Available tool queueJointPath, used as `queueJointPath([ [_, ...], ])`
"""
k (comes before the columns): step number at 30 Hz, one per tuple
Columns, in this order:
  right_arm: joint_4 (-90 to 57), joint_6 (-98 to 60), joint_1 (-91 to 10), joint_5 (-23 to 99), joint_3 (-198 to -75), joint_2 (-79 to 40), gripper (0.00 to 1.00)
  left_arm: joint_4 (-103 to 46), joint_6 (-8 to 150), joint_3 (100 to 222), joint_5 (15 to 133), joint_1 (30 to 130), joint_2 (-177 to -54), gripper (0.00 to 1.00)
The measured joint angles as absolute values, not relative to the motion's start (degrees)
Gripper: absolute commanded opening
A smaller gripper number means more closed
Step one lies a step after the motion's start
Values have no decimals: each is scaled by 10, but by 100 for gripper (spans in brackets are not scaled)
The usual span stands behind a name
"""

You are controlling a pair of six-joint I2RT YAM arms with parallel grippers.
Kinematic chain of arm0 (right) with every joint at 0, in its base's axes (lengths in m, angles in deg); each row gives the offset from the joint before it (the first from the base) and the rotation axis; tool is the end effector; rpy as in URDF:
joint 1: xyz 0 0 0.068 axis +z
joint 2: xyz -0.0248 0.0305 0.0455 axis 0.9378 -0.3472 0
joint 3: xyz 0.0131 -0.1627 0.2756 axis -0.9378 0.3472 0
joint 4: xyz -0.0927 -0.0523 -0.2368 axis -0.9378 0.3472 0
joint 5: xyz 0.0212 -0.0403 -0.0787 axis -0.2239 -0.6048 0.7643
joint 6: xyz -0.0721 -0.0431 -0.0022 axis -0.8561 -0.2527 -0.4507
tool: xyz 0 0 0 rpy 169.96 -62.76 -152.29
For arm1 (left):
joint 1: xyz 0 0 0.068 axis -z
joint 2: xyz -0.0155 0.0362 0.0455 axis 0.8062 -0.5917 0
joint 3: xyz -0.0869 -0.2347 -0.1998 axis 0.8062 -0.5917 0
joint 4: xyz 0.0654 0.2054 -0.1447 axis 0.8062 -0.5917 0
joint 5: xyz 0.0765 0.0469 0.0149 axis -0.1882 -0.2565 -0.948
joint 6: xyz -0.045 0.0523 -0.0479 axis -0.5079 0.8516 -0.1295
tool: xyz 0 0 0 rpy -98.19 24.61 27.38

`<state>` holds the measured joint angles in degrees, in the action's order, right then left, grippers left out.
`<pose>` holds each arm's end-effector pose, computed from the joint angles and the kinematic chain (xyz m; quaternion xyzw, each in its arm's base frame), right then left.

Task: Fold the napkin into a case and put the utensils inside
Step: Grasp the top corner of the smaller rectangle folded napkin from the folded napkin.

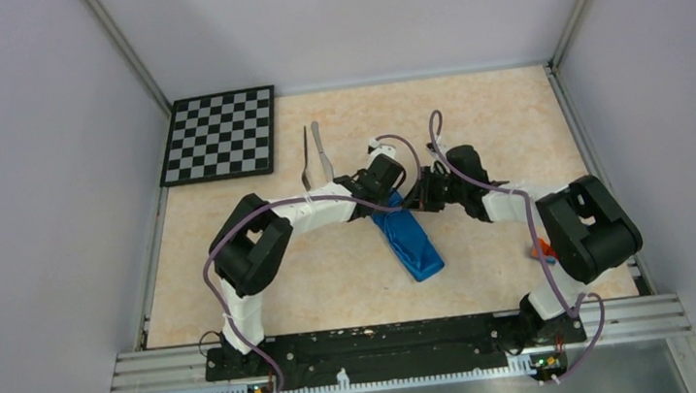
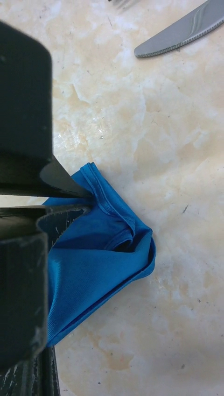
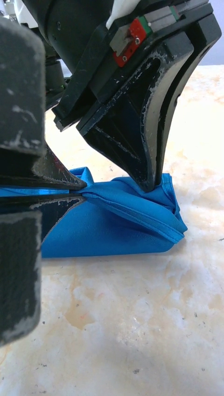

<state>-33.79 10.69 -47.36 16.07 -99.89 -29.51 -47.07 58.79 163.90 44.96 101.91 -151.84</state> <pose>0.2959 0.1608 0.1897 -0.0083 0.8681 0.4150 0.2723 0.3215 -0.3198 0.1896 0.1446 0.9244 -0.0394 0.3507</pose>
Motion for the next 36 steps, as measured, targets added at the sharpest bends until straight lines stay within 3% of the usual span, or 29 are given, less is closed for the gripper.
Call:
queueJointPath([
  [2, -337, 107, -474, 159, -1001, -296, 0, -474, 591, 1642, 444, 1020, -1518, 16],
  [4, -338, 107, -474, 158, -1004, -298, 0, -474, 594, 1643, 442, 1022, -1518, 36],
  [5, -338, 107, -474, 158, -1005, -298, 0, -474, 597, 1643, 442, 1023, -1518, 41],
  [10, -341, 107, -474, 156, -1005, -298, 0, -477, 600, 1643, 429, 1035, -1518, 48],
  [20, -342, 111, -474, 153, -1005, -298, 0, -489, 611, 1643, 391, 1057, -1518, 38],
  [31, -346, 113, -474, 148, -1005, -298, 0, -500, 627, 1665, 370, 1056, -1543, 36],
  [36, -346, 113, -474, 146, -1005, -298, 0, -506, 629, 1666, 366, 1056, -1546, 24],
])
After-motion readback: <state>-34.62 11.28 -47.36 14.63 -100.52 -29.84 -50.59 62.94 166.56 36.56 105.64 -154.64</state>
